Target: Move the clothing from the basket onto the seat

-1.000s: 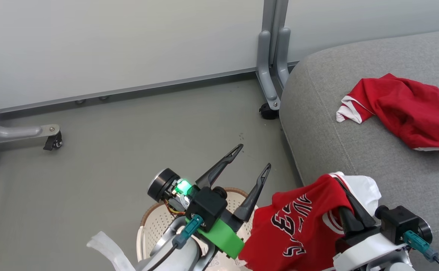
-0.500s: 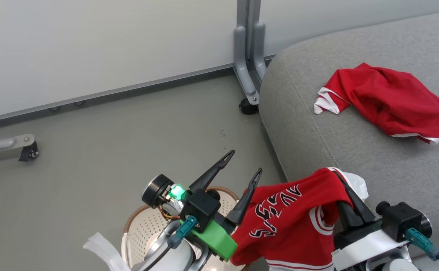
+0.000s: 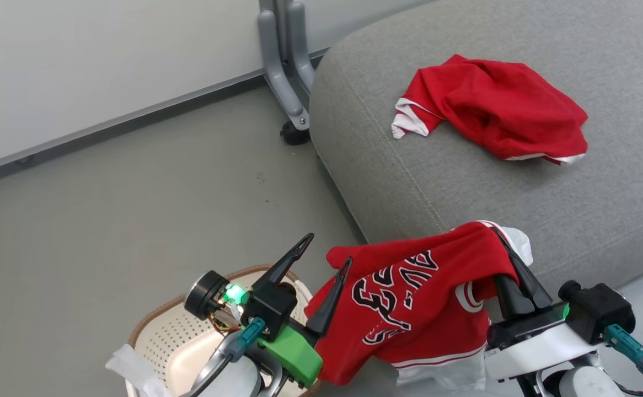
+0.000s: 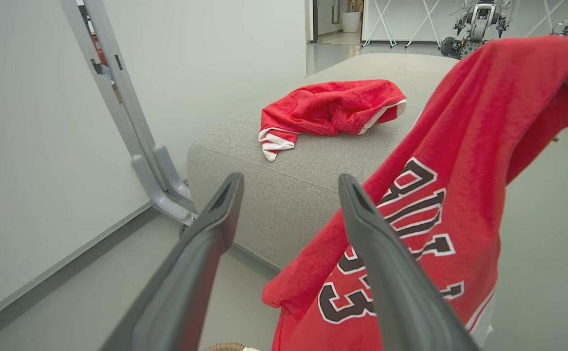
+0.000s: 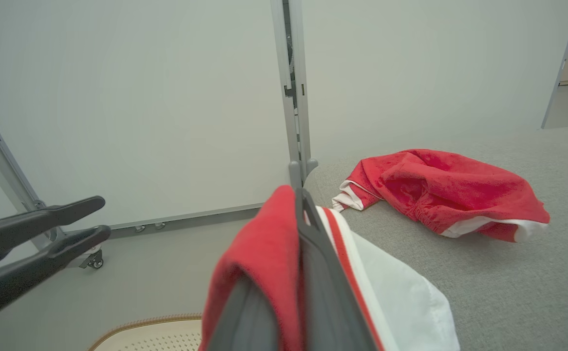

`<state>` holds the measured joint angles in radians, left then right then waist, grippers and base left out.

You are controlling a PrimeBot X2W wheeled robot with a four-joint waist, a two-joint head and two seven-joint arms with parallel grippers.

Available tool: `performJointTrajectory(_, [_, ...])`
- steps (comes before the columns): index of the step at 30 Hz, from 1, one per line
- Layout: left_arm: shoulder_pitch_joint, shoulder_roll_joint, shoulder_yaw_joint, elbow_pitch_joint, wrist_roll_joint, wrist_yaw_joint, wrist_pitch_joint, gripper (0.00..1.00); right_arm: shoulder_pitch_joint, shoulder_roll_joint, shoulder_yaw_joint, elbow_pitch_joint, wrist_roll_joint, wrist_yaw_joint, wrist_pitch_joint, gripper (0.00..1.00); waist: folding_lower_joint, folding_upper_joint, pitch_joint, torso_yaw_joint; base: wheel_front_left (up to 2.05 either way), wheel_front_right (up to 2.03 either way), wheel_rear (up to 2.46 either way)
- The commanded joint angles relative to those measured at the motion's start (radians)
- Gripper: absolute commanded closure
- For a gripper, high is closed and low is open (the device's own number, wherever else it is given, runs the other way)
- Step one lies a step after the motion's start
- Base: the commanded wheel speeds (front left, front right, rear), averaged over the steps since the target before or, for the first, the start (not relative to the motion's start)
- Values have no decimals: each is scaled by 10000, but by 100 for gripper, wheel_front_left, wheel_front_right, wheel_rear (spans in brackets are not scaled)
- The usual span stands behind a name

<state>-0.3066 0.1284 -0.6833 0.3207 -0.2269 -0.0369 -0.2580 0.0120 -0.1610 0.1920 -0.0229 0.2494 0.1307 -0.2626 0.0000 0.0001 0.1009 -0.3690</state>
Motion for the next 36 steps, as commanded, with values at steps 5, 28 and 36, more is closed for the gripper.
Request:
performJointTrajectory(5, [-65, 179, 69, 167, 5, -146, -75, 0, -154, 164, -136, -123, 11, 1, -34, 100, 0, -1, 733, -924, 0, 0, 0])
performJointTrajectory(28, [-917, 621, -181, 2, 301, -400, -17, 0, -3582, 204, -885, -690, 391, 1, -34, 100, 0, -1, 2328, -729, 0, 0, 0])
performJointTrajectory(36, [-1517, 1115, -208, -746, 569, -453, 459, 0, -7777, -885, -1602, -160, 809, 1, -34, 100, 0, -1, 3649, -400, 0, 0, 0])
